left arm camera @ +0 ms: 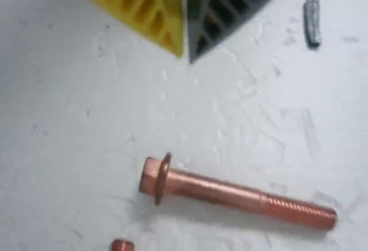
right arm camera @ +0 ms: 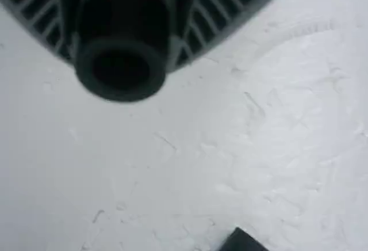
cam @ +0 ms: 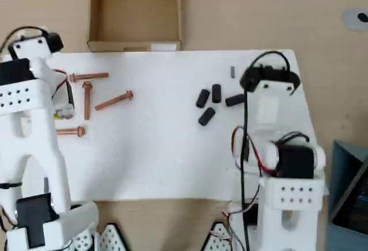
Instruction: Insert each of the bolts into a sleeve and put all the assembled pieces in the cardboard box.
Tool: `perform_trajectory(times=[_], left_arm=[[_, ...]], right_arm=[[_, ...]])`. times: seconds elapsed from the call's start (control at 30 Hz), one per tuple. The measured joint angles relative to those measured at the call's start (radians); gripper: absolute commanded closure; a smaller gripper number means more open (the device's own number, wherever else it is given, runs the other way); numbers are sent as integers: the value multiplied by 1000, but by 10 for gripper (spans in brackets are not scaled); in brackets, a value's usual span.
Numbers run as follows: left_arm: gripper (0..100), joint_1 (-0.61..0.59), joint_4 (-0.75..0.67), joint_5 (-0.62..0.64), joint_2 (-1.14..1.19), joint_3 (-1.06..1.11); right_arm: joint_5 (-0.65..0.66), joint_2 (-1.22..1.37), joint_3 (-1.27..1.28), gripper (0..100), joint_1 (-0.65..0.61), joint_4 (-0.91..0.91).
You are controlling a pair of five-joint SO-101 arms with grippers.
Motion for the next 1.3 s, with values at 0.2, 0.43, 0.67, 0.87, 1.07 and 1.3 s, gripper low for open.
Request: perform_trajectory(times=[0.2,0.43,0.67,0.87,1.07,1.3], left_arm=[[904,0,23,-132,83,-104],[902,74,23,-336,226,-206],[901,180,23,-483,327,-264],[900,209,23,-598,460,-361],[895,210,23,-698,597,-479],[853,229,23,-750,717,-571]], right_arm=[[0,-44,17,989,0,-15],[-17,-46,17,989,0,-15],[-66,-46,17,989,0,-52],[-72,-46,17,989,0,-72],[-97,-46,17,989,0,-74],[-103,-46,17,989,0,-74]])
